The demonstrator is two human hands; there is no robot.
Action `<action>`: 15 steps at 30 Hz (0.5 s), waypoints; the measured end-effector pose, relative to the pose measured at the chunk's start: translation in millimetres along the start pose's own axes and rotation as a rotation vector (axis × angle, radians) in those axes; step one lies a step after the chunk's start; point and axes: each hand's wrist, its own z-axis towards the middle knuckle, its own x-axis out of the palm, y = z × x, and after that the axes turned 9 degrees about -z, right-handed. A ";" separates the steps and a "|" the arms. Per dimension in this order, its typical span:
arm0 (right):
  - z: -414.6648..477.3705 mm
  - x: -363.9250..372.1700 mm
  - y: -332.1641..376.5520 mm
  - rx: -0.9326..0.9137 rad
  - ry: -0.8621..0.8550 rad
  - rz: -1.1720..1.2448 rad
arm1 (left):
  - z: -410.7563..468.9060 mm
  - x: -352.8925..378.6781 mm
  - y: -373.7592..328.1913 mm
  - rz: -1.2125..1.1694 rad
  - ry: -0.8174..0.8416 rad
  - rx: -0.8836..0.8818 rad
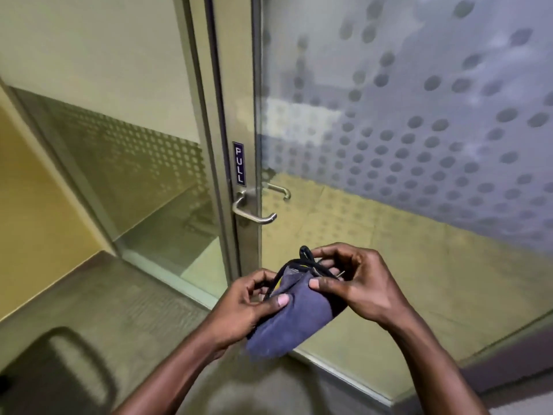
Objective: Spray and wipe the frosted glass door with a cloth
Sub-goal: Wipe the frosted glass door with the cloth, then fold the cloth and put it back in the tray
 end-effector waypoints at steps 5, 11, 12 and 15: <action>22.1 60.2 10.6 0.045 0.064 0.018 | -36.6 -67.5 34.8 0.148 -0.108 -0.061; 48.6 102.6 28.6 0.060 0.134 0.088 | -68.6 -117.6 44.9 0.156 -0.352 -0.070; 54.4 107.7 31.2 0.066 0.149 0.100 | -72.0 -124.4 43.2 0.120 -0.388 -0.066; 74.5 121.2 32.2 0.056 0.225 0.088 | -81.5 -140.2 37.0 0.035 -0.530 -0.038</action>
